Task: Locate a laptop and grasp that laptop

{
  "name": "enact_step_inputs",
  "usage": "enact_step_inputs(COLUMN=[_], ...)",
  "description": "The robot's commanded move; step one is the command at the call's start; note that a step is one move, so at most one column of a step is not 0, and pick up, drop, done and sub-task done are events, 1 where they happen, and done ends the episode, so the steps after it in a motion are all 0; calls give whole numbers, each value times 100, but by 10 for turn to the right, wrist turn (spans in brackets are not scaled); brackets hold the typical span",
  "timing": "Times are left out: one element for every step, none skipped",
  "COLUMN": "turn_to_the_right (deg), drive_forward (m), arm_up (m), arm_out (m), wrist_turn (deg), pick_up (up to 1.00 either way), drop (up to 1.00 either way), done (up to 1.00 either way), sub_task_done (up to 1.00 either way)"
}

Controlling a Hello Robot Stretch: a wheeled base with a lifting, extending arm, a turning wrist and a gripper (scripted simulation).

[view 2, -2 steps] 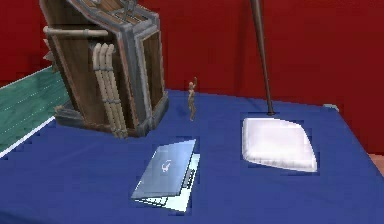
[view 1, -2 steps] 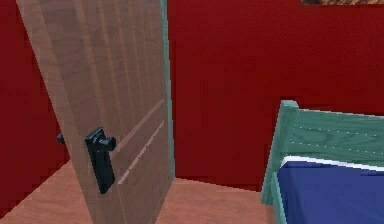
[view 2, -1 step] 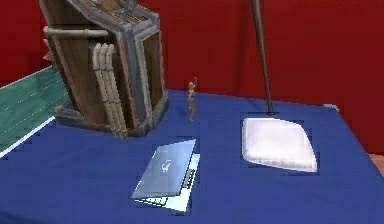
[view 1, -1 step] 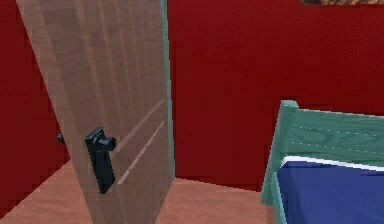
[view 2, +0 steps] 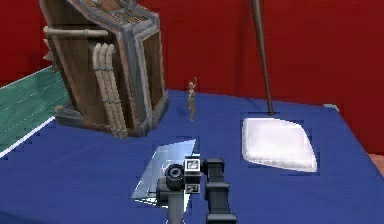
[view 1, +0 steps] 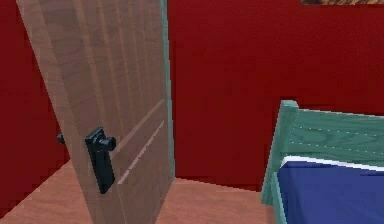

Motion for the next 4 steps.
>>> enact_step_inputs(turn_to_the_right=[0, 0, 0, 0], drive_forward=[0, 0, 0, 0], arm_up=[0, 0, 0, 0], arm_out=[0, 0, 0, 0], wrist_turn=[450, 450, 450, 450], pick_up=[0, 0, 0, 0], drop=[0, 0, 0, 0], done=[0, 0, 0, 0], sub_task_done=[0, 0, 0, 0])
